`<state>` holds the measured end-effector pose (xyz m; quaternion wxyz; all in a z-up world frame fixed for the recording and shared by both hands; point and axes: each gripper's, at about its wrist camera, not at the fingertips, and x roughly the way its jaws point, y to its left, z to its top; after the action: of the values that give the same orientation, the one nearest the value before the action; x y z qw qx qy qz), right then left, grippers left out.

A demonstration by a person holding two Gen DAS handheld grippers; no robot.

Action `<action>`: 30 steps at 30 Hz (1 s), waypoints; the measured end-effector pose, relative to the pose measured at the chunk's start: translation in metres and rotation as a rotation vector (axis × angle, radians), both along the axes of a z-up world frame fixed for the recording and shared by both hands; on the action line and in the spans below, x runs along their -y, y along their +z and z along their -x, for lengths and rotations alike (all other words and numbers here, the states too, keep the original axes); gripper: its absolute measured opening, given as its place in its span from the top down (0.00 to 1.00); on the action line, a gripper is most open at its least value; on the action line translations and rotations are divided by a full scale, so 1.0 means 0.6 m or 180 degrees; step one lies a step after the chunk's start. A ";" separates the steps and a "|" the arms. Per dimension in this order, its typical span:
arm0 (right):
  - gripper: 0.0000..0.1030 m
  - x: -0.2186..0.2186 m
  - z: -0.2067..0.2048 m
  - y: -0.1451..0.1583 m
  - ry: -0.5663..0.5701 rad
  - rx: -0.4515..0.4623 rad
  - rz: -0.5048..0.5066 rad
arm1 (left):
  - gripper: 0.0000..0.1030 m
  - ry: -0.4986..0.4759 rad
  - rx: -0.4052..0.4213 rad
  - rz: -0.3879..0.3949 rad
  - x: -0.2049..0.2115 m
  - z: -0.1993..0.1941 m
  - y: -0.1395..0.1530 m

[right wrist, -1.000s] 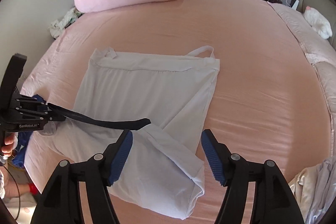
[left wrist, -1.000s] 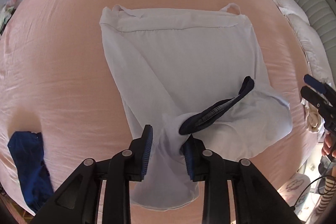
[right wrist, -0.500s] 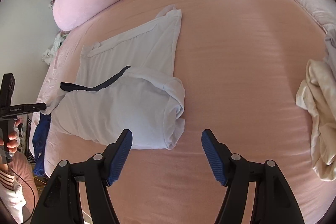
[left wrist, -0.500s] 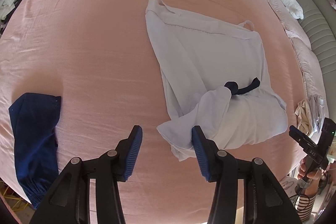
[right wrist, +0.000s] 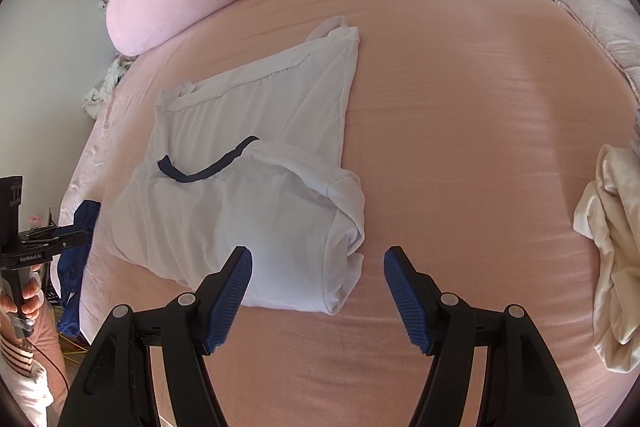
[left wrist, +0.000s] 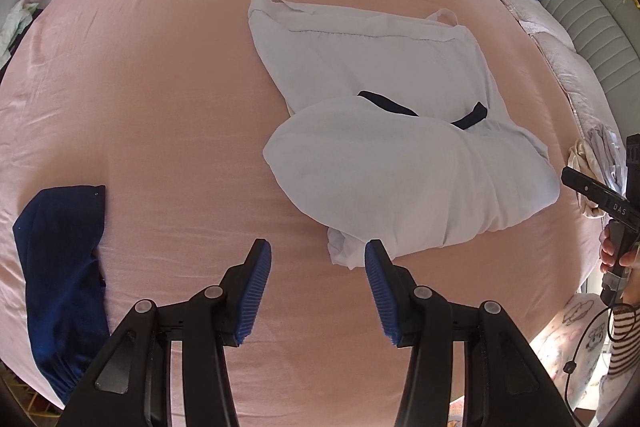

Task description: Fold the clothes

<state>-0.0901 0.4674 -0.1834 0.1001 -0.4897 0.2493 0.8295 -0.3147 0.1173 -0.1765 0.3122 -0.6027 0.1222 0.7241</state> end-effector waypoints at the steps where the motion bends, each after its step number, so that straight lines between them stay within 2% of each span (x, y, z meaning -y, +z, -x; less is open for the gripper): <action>1: 0.34 -0.003 0.006 0.002 0.0005 0.0014 -0.0020 | 0.56 0.0064 0.0097 -0.0056 0.003 0.006 -0.008; 5: 0.34 -0.007 0.010 -0.007 -0.0078 0.0047 -0.0009 | 0.56 0.0200 0.0347 -0.0294 0.012 0.005 -0.032; 9: 0.34 -0.005 0.002 -0.026 -0.0104 0.0014 0.0119 | 0.56 0.0186 0.0310 -0.0320 0.008 -0.018 -0.044; 14: 0.34 0.001 -0.013 -0.045 -0.0169 -0.0026 0.0253 | 0.56 0.0218 0.0293 -0.0474 0.007 -0.044 -0.050; 20: 0.34 0.020 -0.023 -0.046 -0.0108 -0.0174 0.0234 | 0.56 0.0481 0.0337 -0.0803 0.027 -0.056 -0.057; 25: 0.33 0.036 -0.030 -0.045 -0.0039 -0.0308 0.0200 | 0.56 0.0503 0.0156 -0.1035 0.035 -0.063 -0.049; 30: 0.33 0.052 -0.029 -0.046 0.0044 -0.0397 0.0147 | 0.56 0.0320 -0.0170 -0.0884 -0.005 -0.066 -0.042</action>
<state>-0.0725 0.4362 -0.2109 0.0673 -0.4409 0.2708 0.8531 -0.2752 0.1205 -0.2016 0.3525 -0.5396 -0.0011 0.7645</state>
